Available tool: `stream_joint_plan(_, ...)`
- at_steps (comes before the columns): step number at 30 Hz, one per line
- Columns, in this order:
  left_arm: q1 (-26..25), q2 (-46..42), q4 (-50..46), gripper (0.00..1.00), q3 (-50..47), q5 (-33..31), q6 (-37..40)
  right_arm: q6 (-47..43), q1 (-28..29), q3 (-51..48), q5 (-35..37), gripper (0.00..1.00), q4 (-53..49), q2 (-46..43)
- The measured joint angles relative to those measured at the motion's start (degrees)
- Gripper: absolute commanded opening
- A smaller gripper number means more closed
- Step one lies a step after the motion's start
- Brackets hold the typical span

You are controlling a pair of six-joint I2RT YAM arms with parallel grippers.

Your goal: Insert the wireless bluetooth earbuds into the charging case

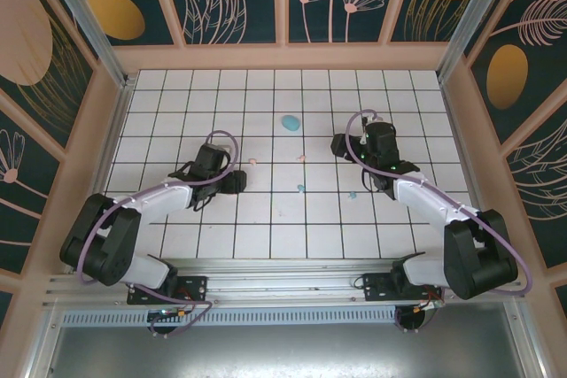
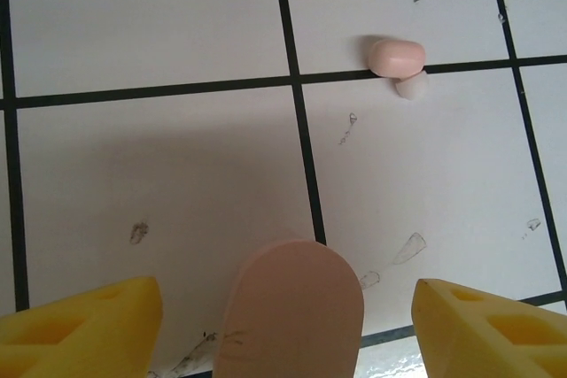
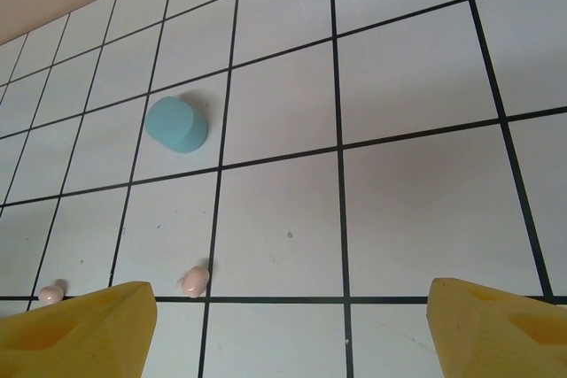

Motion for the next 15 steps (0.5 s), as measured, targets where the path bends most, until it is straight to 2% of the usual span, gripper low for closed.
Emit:
stream_joint_plan(6, -0.63, 0.59, -0.2, 0.77, -0.17, -0.11, -0.5, 1.64, 0.13, -1.05, 2.01, 0.81, -1.11, -5.11)
stream_joint_plan(15, -1.49, 4.17, -2.82, 0.65, 0.92, -0.98, -0.5, 2.56, 0.15, -1.11, 5.73, 0.83, -3.52, -10.32)
